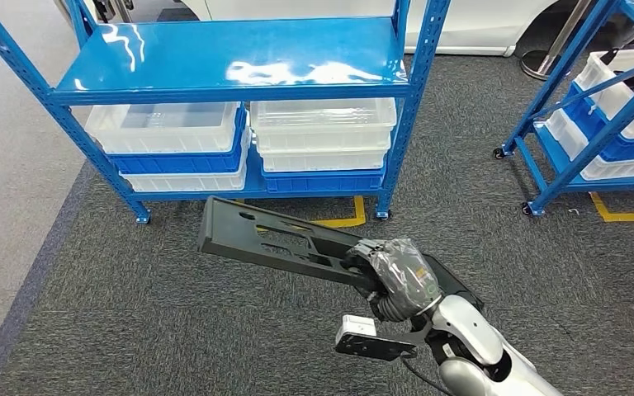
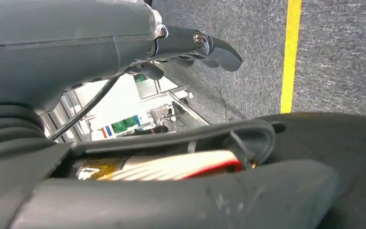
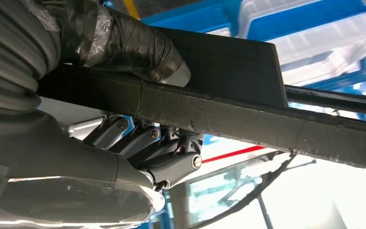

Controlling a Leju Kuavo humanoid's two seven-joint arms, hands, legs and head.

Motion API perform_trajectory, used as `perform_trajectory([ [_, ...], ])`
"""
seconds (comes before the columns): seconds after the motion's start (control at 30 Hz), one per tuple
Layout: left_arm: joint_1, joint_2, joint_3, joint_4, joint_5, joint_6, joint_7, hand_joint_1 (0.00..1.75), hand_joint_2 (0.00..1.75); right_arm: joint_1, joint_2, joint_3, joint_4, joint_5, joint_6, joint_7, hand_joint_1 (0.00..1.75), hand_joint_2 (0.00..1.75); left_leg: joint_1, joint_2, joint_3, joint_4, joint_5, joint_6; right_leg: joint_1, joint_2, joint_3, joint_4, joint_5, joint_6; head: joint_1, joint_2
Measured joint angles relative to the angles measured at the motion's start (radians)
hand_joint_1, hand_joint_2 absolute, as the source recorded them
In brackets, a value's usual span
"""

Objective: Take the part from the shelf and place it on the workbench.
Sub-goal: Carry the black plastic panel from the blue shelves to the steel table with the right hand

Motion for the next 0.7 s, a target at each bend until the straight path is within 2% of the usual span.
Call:
perform_trajectory([
  [0.2,-0.001,0.001,0.012,0.0,-0.012,-0.024,0.034,0.0,1.75,-0.076,0.053,0.065,0.024,-0.01,0.036,0.008,1.75,1.75,0.0,-0.001,0.001,0.0,0.0,0.0,0.0,-0.001,0.001,0.0,0.0,0.0,0.0,0.0],
  [0.27,0.0,0.001,0.014,0.0,-0.008,-0.018,0.019,0.0,1.75,-0.089,0.063,0.078,0.028,-0.009,0.035,0.013,1.75,1.75,0.0,-0.002,0.001,0.0,0.0,0.0,0.0,-0.001,0.001,-0.001,0.0,0.0,0.0,0.0],
  [0.37,0.001,0.0,0.019,0.0,-0.009,-0.014,-0.005,0.0,1.75,-0.097,0.067,0.09,0.029,-0.009,0.03,0.018,1.75,1.75,0.0,-0.002,0.001,0.0,0.0,0.0,0.0,-0.002,0.002,-0.002,0.0,0.0,0.0,0.0],
  [0.7,0.001,-0.002,0.018,0.0,-0.052,-0.016,0.044,0.0,1.75,-0.091,0.057,0.098,0.041,-0.021,0.018,-0.006,1.75,1.75,0.0,-0.002,0.001,0.0,-0.001,0.001,0.0,-0.001,0.003,-0.003,0.0,0.001,0.0,0.0],
])
